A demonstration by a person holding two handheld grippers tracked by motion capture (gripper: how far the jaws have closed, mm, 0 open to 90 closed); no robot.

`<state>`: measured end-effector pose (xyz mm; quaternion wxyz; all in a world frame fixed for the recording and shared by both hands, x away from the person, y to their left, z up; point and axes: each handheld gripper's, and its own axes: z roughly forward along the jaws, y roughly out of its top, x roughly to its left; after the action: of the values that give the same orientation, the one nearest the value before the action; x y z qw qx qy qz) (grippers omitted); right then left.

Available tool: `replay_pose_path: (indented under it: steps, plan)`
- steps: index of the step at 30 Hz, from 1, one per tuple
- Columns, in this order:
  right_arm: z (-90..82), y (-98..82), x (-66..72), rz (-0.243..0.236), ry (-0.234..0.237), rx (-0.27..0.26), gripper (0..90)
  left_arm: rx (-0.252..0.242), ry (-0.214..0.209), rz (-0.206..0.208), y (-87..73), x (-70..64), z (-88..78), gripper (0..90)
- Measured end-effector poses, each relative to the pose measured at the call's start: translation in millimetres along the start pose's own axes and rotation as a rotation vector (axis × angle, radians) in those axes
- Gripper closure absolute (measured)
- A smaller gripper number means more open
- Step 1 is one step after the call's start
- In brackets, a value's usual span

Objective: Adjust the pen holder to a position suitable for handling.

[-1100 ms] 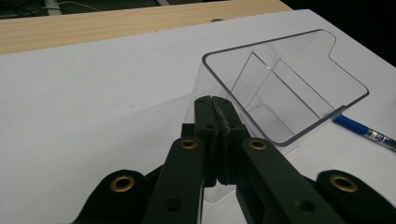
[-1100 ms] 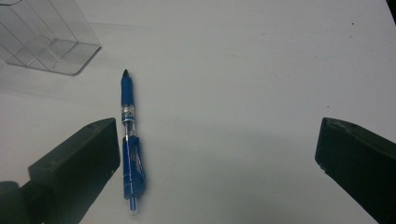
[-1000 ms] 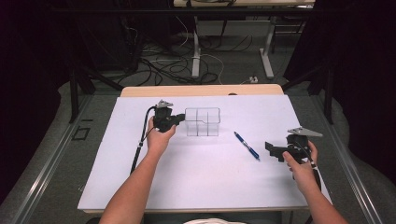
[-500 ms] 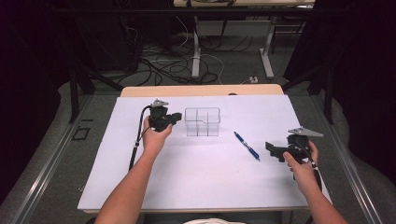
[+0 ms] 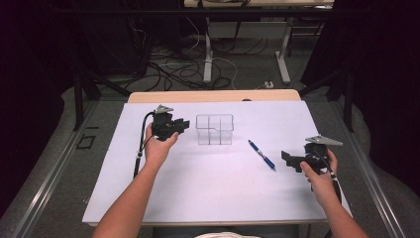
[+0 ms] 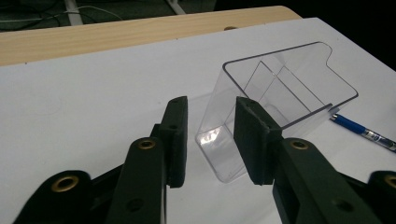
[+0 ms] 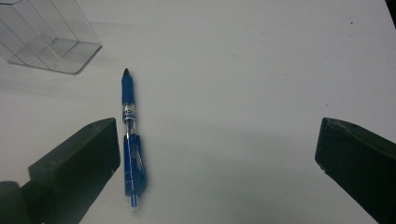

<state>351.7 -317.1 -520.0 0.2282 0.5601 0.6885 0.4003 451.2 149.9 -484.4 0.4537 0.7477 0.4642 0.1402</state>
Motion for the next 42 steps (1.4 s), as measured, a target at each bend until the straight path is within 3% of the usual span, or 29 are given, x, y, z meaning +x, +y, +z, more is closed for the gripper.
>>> replay_pose_path:
  steps: [4, 5, 11, 20, 22, 25, 28, 33, 39, 42]
  plan:
    - [0.0, 0.0, 0.0, 0.0, -0.001, 0.0, 0.0, -0.001, 0.008, -0.008, 0.2, -0.7, -5.1, 56.9]
    - [-0.1, 0.0, 0.0, -0.001, 0.0, 0.0, 0.0, 0.007, 0.016, 0.01, 0.3, -0.5, -6.9, 55.1]
    - [0.1, -0.1, -0.3, -0.01, 0.0, -0.002, 0.0, -0.045, 0.04, 0.019, -7.5, -3.5, -16.8, 47.1]
    - [0.4, 0.1, 0.7, -0.01, 0.002, 0.002, 0.0, -0.078, 0.071, 0.019, -21.1, -5.4, -30.6, 33.6]
    - [0.5, 0.2, 0.9, -0.009, 0.002, 0.002, 0.0, -0.071, 0.086, -0.001, -27.8, -8.1, -31.9, 31.3]
    - [1.1, 0.2, 1.0, -0.011, 0.003, 0.004, 0.0, -0.045, 0.114, 0.038, -35.0, -13.6, -33.1, 30.7]
    - [1.5, 0.1, 1.3, -0.018, 0.004, 0.002, 0.0, -0.047, 0.109, 0.065, -38.9, -18.3, -35.0, 30.7]
    - [1.3, 0.1, 0.7, -0.018, 0.006, 0.002, 0.0, -0.034, 0.071, 0.057, -43.8, -24.6, -40.1, 30.2]
    - [2.3, -0.1, 0.9, -0.024, 0.007, 0.005, 0.0, -0.023, 0.056, 0.098, -50.1, -30.0, -41.6, 15.2]
    - [2.6, -0.2, 1.1, -0.019, 0.006, 0.01, 0.0, -0.02, 0.048, 0.092, -51.4, -30.7, -41.7, 4.7]
